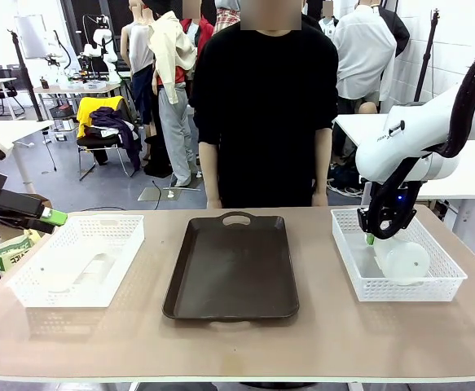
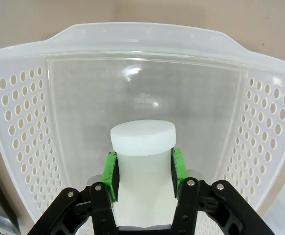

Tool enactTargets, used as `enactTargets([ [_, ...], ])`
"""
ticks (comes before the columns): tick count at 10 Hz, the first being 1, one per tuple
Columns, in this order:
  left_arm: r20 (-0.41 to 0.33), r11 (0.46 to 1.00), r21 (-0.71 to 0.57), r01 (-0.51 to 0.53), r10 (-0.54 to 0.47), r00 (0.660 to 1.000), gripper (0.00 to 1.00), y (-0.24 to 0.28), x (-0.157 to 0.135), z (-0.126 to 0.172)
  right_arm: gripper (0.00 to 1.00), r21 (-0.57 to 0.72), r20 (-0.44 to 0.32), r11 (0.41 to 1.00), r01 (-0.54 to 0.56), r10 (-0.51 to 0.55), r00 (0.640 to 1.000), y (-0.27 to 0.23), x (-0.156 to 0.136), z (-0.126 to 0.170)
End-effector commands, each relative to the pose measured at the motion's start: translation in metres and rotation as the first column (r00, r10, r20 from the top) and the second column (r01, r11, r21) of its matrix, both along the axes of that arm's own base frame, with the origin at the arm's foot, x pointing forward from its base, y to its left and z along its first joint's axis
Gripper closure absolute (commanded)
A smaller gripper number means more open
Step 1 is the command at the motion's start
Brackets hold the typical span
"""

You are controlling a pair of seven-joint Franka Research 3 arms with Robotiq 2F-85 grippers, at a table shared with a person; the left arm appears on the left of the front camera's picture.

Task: Prepare the laboratory tools.
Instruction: While moving the picked Big flask to the Handle tray indicated by the person, stop as directed by the person.

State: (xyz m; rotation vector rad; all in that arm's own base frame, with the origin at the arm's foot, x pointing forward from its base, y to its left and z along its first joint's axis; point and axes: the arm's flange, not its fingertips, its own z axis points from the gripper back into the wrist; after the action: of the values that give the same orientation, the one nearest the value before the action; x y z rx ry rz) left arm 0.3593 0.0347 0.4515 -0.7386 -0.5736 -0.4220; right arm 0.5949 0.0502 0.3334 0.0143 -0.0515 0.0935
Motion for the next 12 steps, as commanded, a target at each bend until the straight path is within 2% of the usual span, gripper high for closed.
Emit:
enactTargets([
  [1,0.024,1.0,-0.019,0.014,-0.013,1.0,0.0,0.0014,0.0011,-0.003,1.0,-0.002,0.0,1.0,0.001,-0.001,1.0,-0.0005,-0.0001,-0.0019],
  [12,0.024,1.0,-0.019,0.014,-0.013,1.0,0.0,0.0014,0.0011,-0.003,1.0,0.0,0.0,1.0,0.0,0.0,1.0,0.0,0.0,0.0],
])
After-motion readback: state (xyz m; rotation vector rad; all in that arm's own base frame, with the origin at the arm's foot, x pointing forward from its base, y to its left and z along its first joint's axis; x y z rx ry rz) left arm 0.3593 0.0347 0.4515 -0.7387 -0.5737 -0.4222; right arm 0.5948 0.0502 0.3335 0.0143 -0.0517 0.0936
